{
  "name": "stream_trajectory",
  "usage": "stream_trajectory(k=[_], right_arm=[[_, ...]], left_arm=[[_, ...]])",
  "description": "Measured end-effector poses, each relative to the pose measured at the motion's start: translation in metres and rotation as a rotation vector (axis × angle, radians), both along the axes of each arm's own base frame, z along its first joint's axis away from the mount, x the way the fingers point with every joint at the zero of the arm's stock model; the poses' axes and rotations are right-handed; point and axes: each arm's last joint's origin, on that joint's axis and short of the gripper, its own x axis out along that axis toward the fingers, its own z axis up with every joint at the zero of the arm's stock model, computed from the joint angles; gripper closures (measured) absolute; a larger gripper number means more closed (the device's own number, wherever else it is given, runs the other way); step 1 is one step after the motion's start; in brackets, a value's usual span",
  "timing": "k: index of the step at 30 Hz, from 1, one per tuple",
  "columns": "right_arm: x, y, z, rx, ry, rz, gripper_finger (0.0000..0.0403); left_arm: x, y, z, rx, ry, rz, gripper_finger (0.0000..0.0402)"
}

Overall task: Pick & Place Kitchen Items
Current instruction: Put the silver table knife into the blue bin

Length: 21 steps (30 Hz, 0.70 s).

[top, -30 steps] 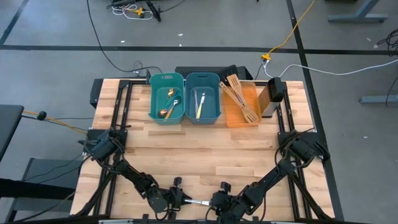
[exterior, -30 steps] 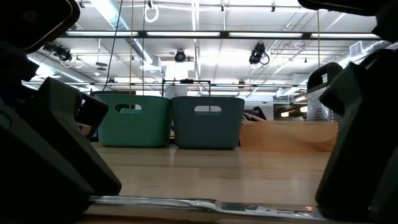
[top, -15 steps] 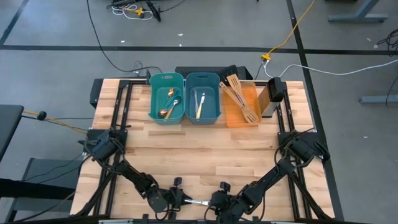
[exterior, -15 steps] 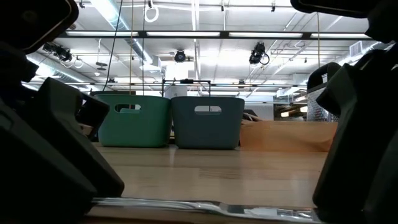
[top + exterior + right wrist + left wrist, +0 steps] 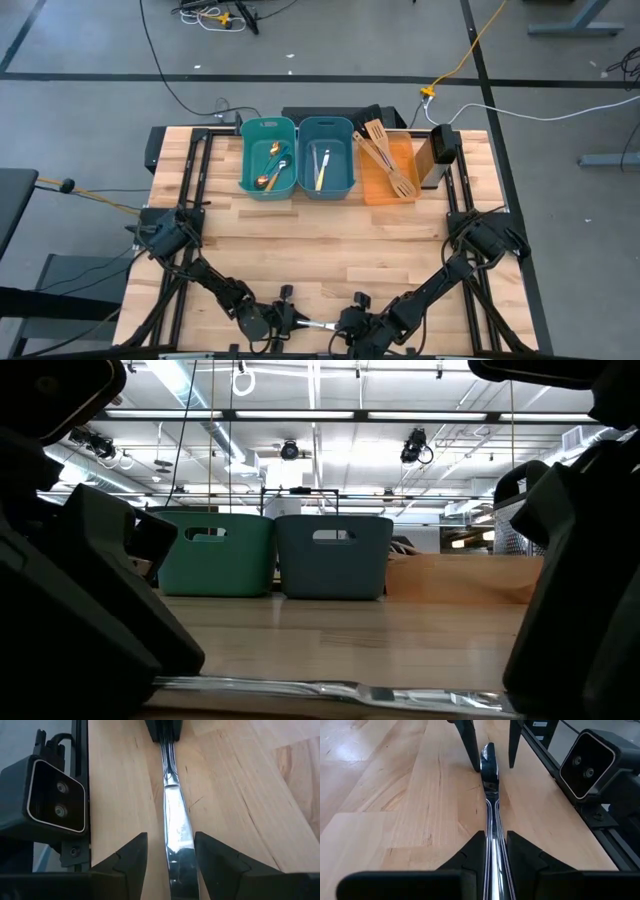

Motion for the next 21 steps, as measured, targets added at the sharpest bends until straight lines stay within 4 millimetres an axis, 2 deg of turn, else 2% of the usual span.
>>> stream_trajectory(k=[21], right_arm=[[0.0000, 0.0002, -0.0032, -0.014, -0.010, -0.016, 0.0225]], left_arm=[[0.0019, -0.0018, 0.0096, 0.006, -0.059, -0.020, 0.0332]])
